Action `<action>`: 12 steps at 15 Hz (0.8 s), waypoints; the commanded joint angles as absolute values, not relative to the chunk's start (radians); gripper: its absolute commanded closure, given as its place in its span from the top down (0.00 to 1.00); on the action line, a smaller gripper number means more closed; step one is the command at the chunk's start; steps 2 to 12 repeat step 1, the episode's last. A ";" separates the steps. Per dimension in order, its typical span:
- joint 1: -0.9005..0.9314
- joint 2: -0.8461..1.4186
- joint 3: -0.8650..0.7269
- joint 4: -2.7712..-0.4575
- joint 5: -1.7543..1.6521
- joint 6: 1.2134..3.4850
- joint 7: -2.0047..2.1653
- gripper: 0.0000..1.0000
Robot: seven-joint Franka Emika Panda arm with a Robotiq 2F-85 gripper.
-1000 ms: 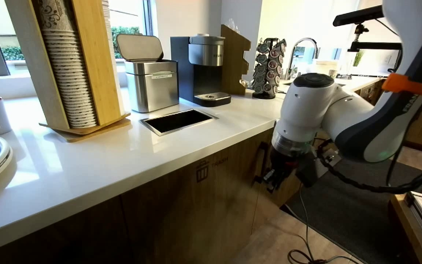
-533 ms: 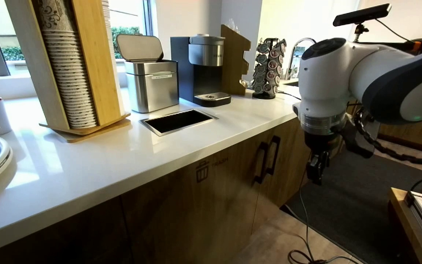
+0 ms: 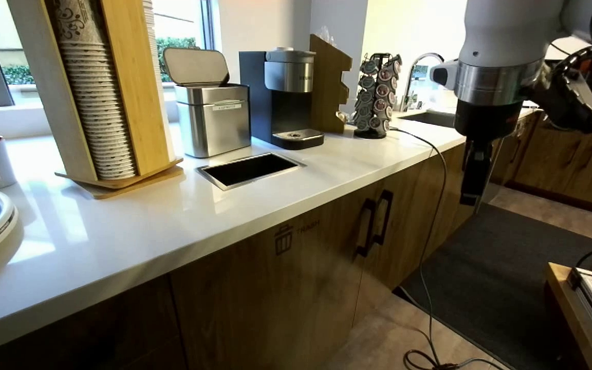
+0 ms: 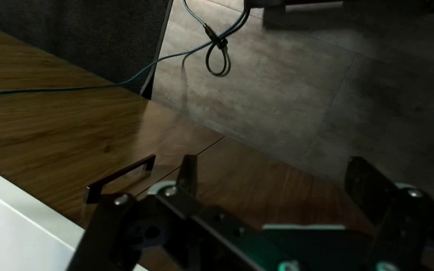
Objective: Close the open cabinet door
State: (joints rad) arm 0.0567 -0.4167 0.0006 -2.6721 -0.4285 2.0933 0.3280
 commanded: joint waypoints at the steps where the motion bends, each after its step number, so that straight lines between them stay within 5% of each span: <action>1: 0.016 -0.403 0.038 -2.672 -0.413 2.098 0.316 1.00; 12: 0.016 -0.403 0.038 -2.672 -0.413 2.098 0.316 1.00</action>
